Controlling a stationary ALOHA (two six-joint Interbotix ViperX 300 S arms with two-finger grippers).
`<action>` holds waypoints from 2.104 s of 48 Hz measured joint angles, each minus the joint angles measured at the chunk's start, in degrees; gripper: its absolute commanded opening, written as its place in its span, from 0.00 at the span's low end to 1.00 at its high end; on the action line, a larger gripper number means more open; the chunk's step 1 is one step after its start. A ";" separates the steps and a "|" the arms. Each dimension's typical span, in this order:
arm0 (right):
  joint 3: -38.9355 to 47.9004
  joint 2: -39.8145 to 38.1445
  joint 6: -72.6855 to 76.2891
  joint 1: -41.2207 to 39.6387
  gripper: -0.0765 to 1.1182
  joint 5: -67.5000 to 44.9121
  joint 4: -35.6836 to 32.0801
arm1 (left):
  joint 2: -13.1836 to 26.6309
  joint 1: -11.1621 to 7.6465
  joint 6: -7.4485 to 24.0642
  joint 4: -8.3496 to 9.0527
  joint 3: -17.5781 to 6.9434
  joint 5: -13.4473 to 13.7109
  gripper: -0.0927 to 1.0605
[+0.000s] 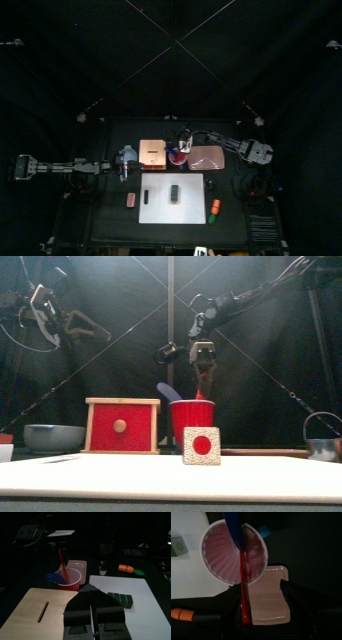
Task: Cut the sushi into 4 pieces with the knife
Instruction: Pick up the knife at its handle with right hand
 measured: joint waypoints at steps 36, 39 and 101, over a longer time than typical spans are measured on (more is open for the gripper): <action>-3.60 2.90 -0.09 0.00 0.65 1.76 3.43 | -0.09 -0.09 0.00 0.00 0.18 0.00 0.05; -4.22 3.16 -0.18 0.00 0.65 1.85 3.52 | 0.00 -0.09 0.00 0.00 0.35 0.00 0.05; -2.64 3.60 -0.35 -0.18 0.43 3.78 2.90 | -0.35 0.09 0.00 0.09 0.62 0.00 0.05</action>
